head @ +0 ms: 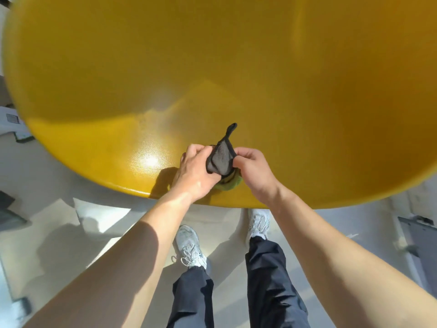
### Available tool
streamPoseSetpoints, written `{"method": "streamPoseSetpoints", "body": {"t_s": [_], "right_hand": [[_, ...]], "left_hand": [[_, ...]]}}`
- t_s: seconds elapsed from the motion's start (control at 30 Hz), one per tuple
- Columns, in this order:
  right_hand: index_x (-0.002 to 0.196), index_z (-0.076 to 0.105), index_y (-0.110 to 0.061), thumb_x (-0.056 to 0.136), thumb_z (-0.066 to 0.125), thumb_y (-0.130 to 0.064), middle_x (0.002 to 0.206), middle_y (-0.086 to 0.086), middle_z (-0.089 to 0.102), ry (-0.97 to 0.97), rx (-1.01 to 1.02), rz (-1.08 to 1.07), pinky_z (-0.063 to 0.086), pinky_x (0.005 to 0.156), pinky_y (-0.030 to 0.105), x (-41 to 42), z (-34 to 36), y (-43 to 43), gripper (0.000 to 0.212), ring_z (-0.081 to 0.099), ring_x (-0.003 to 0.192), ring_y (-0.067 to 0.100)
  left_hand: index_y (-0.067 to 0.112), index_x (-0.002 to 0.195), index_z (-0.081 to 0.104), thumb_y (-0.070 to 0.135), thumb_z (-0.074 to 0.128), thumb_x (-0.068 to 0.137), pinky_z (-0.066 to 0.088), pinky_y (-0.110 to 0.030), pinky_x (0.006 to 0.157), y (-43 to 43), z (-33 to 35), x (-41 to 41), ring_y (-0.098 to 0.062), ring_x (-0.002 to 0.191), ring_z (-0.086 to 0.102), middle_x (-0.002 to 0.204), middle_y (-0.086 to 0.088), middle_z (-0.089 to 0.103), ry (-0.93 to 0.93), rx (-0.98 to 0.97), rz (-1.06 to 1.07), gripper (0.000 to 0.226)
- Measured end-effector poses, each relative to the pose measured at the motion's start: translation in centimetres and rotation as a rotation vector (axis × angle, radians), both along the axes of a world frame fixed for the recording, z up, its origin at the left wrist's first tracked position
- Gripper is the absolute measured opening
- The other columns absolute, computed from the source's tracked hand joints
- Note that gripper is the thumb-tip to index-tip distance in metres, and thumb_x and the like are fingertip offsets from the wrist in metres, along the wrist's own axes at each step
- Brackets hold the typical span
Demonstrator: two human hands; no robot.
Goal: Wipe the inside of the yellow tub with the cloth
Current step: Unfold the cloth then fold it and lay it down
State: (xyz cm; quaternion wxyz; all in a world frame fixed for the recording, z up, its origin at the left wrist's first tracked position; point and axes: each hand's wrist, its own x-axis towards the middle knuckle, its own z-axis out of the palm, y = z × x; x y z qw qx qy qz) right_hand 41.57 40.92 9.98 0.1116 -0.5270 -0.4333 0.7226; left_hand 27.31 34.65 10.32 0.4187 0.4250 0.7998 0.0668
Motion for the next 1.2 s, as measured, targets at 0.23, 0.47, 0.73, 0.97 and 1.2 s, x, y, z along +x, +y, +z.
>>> {"method": "streamPoseSetpoints", "body": {"t_s": [0.23, 0.47, 0.73, 0.97, 1.2], "right_hand": [[0.073, 0.053, -0.010, 0.088, 0.056, -0.027, 0.071, 0.002, 0.047, 0.025, 0.157, 0.247, 0.031, 0.067, 0.033, -1.7, 4.9, 3.4, 0.023, 0.042, 0.069, 0.014], [0.068, 0.057, -0.018, 0.100, 0.059, -0.029, 0.078, -0.005, 0.053, -0.083, 0.527, 0.245, 0.040, 0.073, 0.031, -1.9, 11.2, 5.9, 0.034, 0.050, 0.080, 0.013], [0.080, 0.064, -0.011, 0.105, 0.049, -0.023, 0.060, 0.001, 0.050, 0.357, 0.038, -0.069, 0.036, 0.049, 0.024, -3.4, 20.9, 8.7, 0.031, 0.045, 0.051, 0.013], [0.070, 0.065, -0.016, 0.101, 0.053, -0.032, 0.060, -0.003, 0.050, 0.629, -0.224, -0.484, 0.040, 0.051, 0.023, -0.7, 25.2, 12.3, 0.037, 0.046, 0.051, 0.011], [0.074, 0.069, -0.019, 0.095, 0.061, -0.036, 0.071, 0.000, 0.061, 0.110, 0.170, -0.707, 0.050, 0.068, 0.029, 2.7, 20.7, 14.3, 0.028, 0.060, 0.067, 0.015]], "left_hand": [[0.024, 0.095, 0.059, 0.026, 0.071, 0.074, 0.045, -0.034, 0.069, 1.4, 5.6, 0.5, -0.020, 0.086, 0.057, 0.097, 0.010, 0.067, -0.081, 0.099, 0.221, 0.025], [0.046, 0.122, 0.046, 0.022, 0.074, 0.079, 0.041, -0.015, 0.067, 1.0, 9.0, 0.4, -0.003, 0.083, 0.061, 0.082, 0.014, 0.064, -0.360, 0.173, 0.354, 0.056], [0.023, 0.079, 0.069, 0.057, 0.066, 0.065, 0.049, -0.035, 0.073, 2.5, 12.2, 0.2, -0.027, 0.088, 0.058, 0.095, -0.003, 0.058, -0.105, 0.204, 0.157, 0.037], [0.026, 0.092, 0.065, 0.049, 0.073, 0.077, 0.045, -0.034, 0.072, -0.1, 10.5, -2.3, -0.029, 0.087, 0.061, 0.090, 0.002, 0.069, 0.021, -0.016, 0.246, 0.029], [0.017, 0.069, 0.053, 0.048, 0.069, 0.075, 0.041, -0.033, 0.058, -2.7, 11.5, -4.8, -0.033, 0.074, 0.057, 0.069, -0.004, 0.062, 0.247, -0.027, 0.351, 0.035]]}}
